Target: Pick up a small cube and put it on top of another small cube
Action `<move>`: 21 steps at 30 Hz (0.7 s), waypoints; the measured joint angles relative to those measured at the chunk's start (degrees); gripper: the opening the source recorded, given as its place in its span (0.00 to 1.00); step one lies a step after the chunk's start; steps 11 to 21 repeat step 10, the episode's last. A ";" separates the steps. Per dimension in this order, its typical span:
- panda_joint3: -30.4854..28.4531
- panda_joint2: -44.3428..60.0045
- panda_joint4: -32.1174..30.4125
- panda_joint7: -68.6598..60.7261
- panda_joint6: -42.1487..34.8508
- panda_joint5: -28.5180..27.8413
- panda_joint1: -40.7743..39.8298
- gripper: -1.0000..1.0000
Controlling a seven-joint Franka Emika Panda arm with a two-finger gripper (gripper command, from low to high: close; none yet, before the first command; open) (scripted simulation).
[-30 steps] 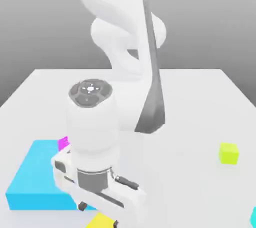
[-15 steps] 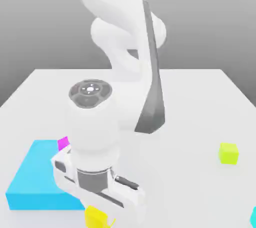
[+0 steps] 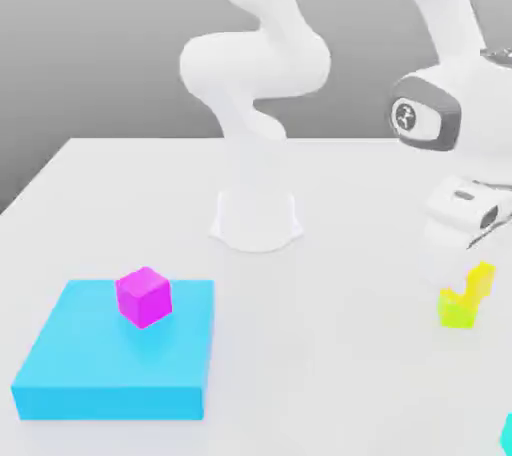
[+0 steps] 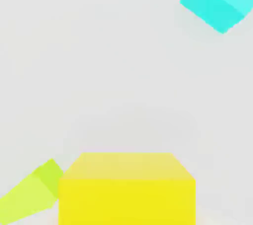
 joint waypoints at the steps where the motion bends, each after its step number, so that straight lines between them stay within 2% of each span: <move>1: -0.27 0.25 -0.63 -0.52 0.81 -0.83 0.97 0.00; 3: -1.92 3.06 -0.88 1.57 3.53 -4.91 0.98 0.00; 7: -7.77 11.09 -0.30 9.64 9.93 -16.48 3.71 0.00; 8: -8.86 12.26 -0.20 10.85 10.86 -18.16 4.44 1.00; 21: -8.86 12.26 -0.20 10.85 10.86 -18.17 4.44 1.00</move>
